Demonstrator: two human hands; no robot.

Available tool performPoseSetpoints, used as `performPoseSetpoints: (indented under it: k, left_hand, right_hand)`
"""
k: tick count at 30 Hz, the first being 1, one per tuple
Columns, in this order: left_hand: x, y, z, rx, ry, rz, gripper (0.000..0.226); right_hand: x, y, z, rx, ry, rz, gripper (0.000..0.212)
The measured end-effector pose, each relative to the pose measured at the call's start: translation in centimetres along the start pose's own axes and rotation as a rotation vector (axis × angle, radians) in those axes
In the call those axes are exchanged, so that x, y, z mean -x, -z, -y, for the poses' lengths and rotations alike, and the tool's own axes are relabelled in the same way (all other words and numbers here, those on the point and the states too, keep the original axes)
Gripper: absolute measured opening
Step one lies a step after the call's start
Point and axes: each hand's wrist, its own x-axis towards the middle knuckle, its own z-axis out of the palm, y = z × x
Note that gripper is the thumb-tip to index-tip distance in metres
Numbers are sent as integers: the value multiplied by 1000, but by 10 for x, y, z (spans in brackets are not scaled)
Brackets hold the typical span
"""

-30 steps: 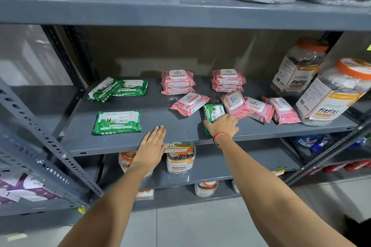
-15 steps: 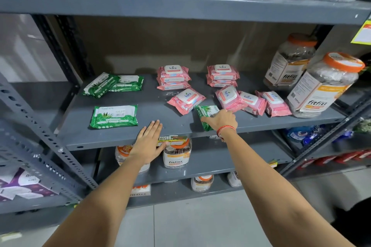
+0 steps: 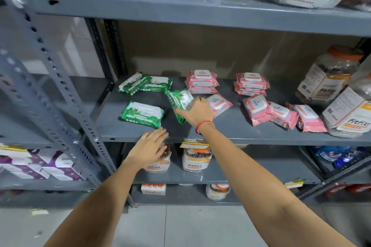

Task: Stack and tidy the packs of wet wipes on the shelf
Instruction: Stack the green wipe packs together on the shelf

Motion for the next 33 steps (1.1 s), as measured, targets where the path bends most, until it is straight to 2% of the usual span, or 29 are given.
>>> performPoseSetpoints:
  k: [4,9,13,21,25,31,33]
  left_hand:
    - [20,6,16,55,-6,-100,51]
    - [18,10,25,38,-88,-32,62]
    - [9,8,23,98,-73,-12,68]
    - [19,-1,33,-65,-80,-10,70]
    - [41,-2,55,-93,-23,-16,69]
    - [51,1,78,-139,72,29,72]
    - [51,1,81,-142,102,32,71]
  right_hand:
    - [-5,-24,30,12,57,55,71]
    - [-9,-52,58,12,104,101,72]
    - [-15,-67,70,46,147,121,72]
    - [-31,-78,73,112,183,143,76]
    - [-38,-82,77,131,172,172,80]
    - [-55,-74,90,241,174,280,102]
    - [-59,-75,96,230,174,290,96]
